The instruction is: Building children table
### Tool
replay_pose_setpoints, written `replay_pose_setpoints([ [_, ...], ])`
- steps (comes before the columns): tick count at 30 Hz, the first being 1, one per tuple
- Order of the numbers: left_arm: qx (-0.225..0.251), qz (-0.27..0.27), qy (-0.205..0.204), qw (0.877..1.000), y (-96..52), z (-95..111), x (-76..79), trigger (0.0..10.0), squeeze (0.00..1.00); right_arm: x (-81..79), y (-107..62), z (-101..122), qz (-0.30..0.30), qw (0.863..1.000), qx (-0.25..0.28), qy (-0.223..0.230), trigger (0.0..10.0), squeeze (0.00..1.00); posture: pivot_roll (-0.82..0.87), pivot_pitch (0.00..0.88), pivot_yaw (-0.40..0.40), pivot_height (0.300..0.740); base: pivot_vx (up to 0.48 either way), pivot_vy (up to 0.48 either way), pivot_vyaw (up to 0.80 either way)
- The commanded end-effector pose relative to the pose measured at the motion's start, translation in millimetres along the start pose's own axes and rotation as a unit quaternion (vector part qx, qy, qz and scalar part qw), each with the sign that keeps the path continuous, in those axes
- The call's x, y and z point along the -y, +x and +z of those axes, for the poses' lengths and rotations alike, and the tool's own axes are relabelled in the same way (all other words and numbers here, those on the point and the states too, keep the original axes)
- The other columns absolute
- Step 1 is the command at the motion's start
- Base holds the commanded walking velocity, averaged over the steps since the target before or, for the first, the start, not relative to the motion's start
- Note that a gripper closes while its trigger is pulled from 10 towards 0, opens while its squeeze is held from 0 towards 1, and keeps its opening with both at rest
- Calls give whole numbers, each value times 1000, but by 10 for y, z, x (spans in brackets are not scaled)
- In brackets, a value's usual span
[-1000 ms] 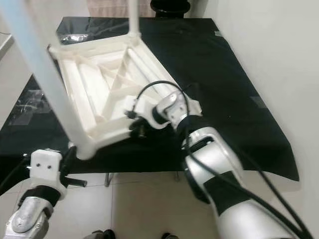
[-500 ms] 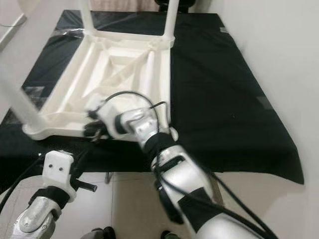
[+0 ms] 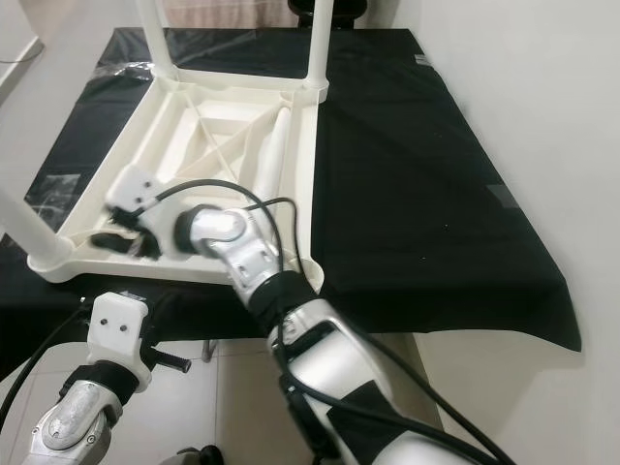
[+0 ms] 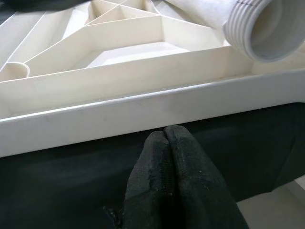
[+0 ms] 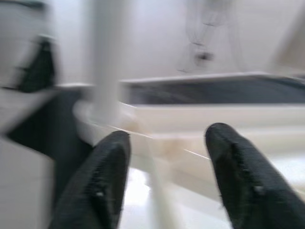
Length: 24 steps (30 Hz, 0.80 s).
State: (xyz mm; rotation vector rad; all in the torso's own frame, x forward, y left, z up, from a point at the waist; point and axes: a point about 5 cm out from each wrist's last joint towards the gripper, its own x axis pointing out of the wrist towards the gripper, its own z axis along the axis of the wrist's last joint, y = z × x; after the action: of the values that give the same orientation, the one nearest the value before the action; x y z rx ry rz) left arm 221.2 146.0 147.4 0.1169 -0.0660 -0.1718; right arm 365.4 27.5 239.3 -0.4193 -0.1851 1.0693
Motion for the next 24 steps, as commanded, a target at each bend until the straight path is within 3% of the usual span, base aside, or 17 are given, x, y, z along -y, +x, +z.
replay_pose_setpoints([
  [1, -11, -1, 2, 1000, -4, -60, 8, 10000, 0, 22, -69, -74, -10, 1000, -1, 6, 10000, 1000, 50, 191, -29, 740, 0, 0, 0],
  [5, -11, -6, 0, 1000, 11, -62, 25, 10000, 0, 42, -247, -136, 24, 1000, 7, 14, 10000, 1000, 34, 193, -23, 740, 0, 0, 0],
  [7, -12, -29, -8, 999, 30, -68, 73, 10000, 0, 32, -465, -175, 61, 998, 22, 24, 10000, 1000, 22, 198, -23, 740, 0, 0, 0],
  [9, -11, -39, -11, 999, 40, -67, 99, 10000, 0, 51, -564, -190, 61, 997, 27, 28, 10000, 965, 10, 199, -29, 740, 0, 0, 0],
  [12, -11, -58, -22, 998, 55, -75, 151, 10000, 0, 179, -846, -213, 7, 997, 43, 57, 10000, 992, -25, 203, -29, 740, 0, 0, 0],
  [18, -10, -67, -21, 997, 90, -89, 152, 10000, 0, 245, -1023, -162, -45, 993, 73, 86, 10000, 976, -41, 196, -9, 740, 0, 0, 0],
  [19, -9, -74, -14, 997, 119, -87, 150, 10000, 0, 236, -1067, -132, -61, 989, 89, 101, 10000, 0, -48, 188, 5, 740, 0, 0, 0],
  [24, -9, -88, 3, 996, 192, -88, 153, 10000, 0, 137, -1138, -93, -76, 982, 113, 132, 10000, 0, -52, 180, 16, 740, 0, 0, 0],
])
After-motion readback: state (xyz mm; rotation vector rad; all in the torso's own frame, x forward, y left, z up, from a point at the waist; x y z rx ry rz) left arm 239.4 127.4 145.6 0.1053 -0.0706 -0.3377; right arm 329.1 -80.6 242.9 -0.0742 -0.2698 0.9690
